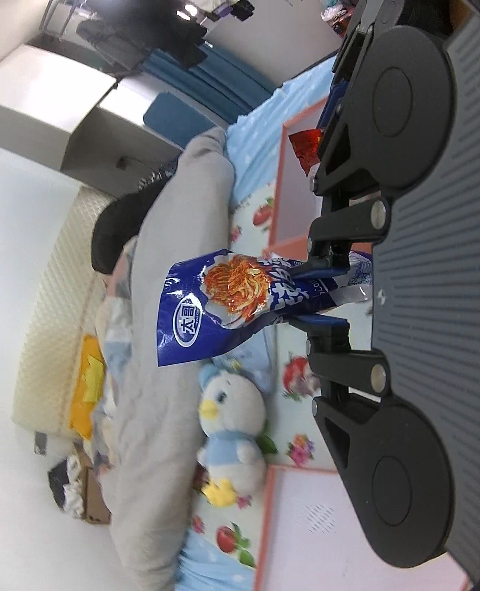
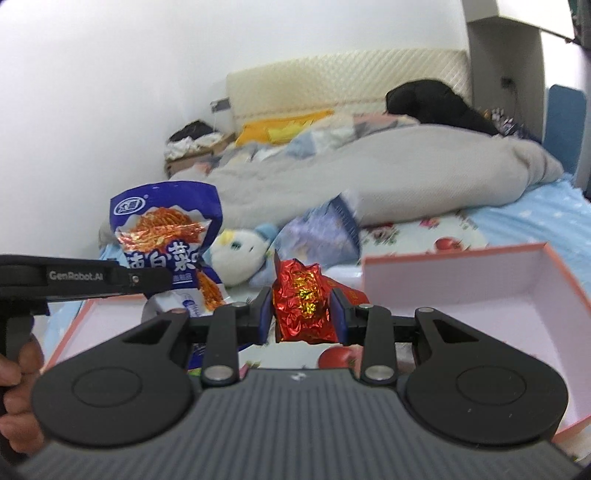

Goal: Organize snacks
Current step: 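Lift and carry both held packets over the deeper pink box, then lower both packets into the deeper pink box and open both grippers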

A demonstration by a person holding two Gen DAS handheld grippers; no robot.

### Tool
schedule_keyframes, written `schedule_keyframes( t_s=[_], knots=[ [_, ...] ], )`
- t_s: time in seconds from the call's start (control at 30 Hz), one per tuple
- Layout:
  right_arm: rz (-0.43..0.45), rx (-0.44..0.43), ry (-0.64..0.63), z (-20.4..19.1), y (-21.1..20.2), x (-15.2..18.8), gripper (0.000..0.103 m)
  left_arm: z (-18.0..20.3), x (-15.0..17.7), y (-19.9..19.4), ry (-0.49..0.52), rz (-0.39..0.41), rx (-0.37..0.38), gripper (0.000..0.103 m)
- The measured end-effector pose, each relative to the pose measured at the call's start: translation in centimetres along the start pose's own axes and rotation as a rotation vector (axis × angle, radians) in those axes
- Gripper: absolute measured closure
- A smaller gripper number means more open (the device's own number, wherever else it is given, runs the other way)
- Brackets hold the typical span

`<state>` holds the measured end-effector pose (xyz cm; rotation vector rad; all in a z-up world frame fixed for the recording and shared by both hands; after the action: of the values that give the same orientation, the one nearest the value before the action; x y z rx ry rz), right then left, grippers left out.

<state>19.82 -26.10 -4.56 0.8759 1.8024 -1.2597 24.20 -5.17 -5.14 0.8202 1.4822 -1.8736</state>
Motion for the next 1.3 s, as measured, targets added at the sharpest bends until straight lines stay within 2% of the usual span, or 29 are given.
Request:
schedule_keyframes(
  t_s=[0.23,0.4,0.5,0.67,0.9,1.07,1.1,1.13,1.17,1.2,1.3],
  knots=[
    [0.052,0.068,-0.010,3.0,-2.2,-1.6,0.067,4.9,-1.0,0.1,0.041,0.017,0.063,0.080],
    [0.042,0.124,0.010,5.9,-2.7,-0.9,0.067,8.5,0.3,2.3,0.065,-0.033,0.106,0.080],
    [0.017,0.149,0.056,8.1,-2.4,0.1,0.067,11.1,1.4,4.0,0.132,-0.072,0.159,0.080],
    [-0.043,0.208,0.091,11.3,-1.6,2.3,0.067,13.9,3.4,7.5,0.202,-0.153,0.160,0.080],
    [-0.156,0.265,0.165,14.6,-0.4,6.2,0.066,15.4,5.7,10.8,0.223,-0.245,0.164,0.080],
    [-0.172,0.279,0.204,15.2,-0.3,7.0,0.063,15.7,6.3,11.4,0.234,-0.264,0.167,0.079],
    [-0.166,0.272,0.210,15.2,-0.4,6.9,0.058,15.7,6.2,11.3,0.237,-0.263,0.170,0.077],
    [-0.158,0.266,0.214,15.2,-0.6,6.8,0.047,15.6,6.1,11.2,0.240,-0.258,0.172,0.074],
    [-0.147,0.259,0.216,15.2,-0.8,6.6,0.042,15.5,5.8,11.0,0.238,-0.252,0.169,0.065],
    [-0.139,0.253,0.217,15.2,-1.1,6.5,0.042,15.4,5.6,10.8,0.230,-0.247,0.167,0.058],
    [-0.103,0.246,0.223,15.0,-2.1,5.4,0.042,14.9,4.5,9.3,0.211,-0.212,0.169,0.055]
  ],
)
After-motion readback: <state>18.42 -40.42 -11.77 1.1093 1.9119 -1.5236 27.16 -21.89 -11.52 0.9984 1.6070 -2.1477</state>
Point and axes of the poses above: each gripper's, at about its wrist camera, not at the fingertips, and y roughly the way its jaws point, z to its right, x to its underside, the point moved 5 cm from there along y, roughly the way its jaws point, and after that the axes turned 11 degrees about -x, right-handed, at the moved point
